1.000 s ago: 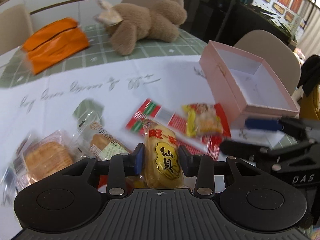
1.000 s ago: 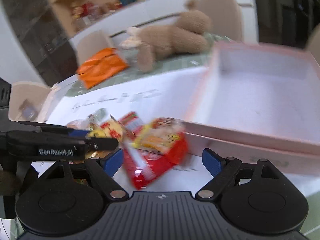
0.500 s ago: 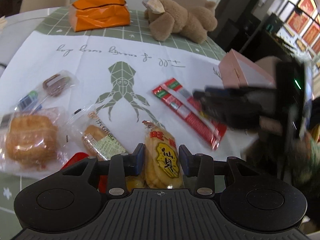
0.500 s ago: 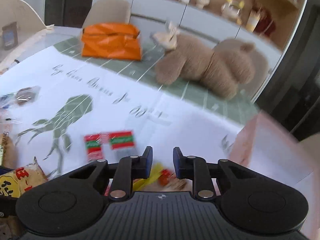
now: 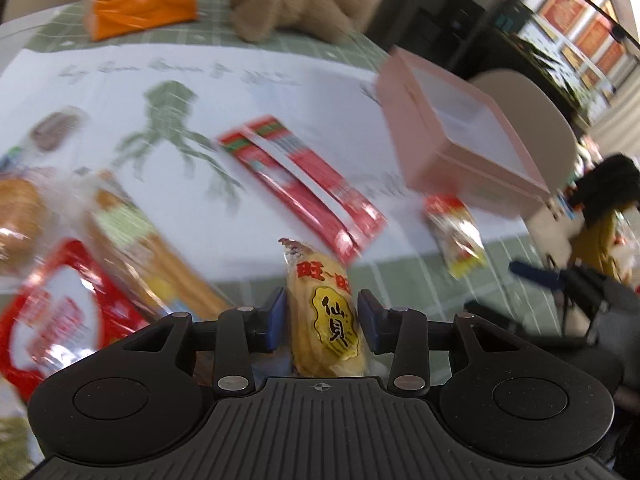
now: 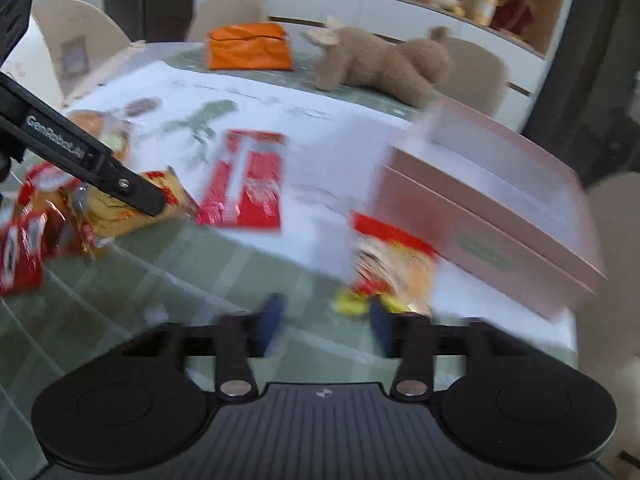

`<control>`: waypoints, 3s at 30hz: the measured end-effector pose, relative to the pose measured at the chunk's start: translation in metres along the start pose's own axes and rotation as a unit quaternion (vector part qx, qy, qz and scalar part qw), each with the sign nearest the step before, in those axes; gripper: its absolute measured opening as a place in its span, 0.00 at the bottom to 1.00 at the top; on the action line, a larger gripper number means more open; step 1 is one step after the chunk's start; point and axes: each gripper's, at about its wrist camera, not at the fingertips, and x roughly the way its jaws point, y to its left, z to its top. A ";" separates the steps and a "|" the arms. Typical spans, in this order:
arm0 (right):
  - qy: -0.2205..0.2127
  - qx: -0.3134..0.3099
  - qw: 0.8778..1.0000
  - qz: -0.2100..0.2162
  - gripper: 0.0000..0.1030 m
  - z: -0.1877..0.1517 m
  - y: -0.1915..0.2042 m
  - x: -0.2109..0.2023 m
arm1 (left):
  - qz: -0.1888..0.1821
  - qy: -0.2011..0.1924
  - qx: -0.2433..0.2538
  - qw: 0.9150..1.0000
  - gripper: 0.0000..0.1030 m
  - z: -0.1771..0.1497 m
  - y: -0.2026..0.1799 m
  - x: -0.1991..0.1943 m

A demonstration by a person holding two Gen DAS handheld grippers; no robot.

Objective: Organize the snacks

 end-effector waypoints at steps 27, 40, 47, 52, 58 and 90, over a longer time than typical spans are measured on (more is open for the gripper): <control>0.010 0.080 0.997 0.004 0.49 0.006 -0.055 -0.033 | -0.038 -0.030 0.095 0.994 0.38 -0.011 -0.076 -0.025; -0.068 0.098 0.989 -0.091 0.69 0.093 -0.139 0.004 | -0.022 -0.114 0.135 0.984 0.40 0.166 -0.119 0.061; 0.005 0.142 0.976 -0.167 0.50 0.072 -0.171 0.059 | 0.001 -0.054 0.132 0.990 0.36 0.147 -0.106 0.107; 0.019 0.129 0.979 -0.156 0.41 0.063 -0.148 0.065 | -0.013 -0.041 0.100 0.994 0.31 0.123 -0.079 0.085; 0.002 0.103 0.988 -0.114 0.41 0.056 -0.115 0.050 | -0.035 -0.032 0.048 0.998 0.31 0.090 -0.037 0.050; 0.012 0.090 0.995 0.043 0.63 0.010 -0.020 -0.007 | 0.037 -0.011 0.094 0.995 0.31 0.054 0.028 0.038</control>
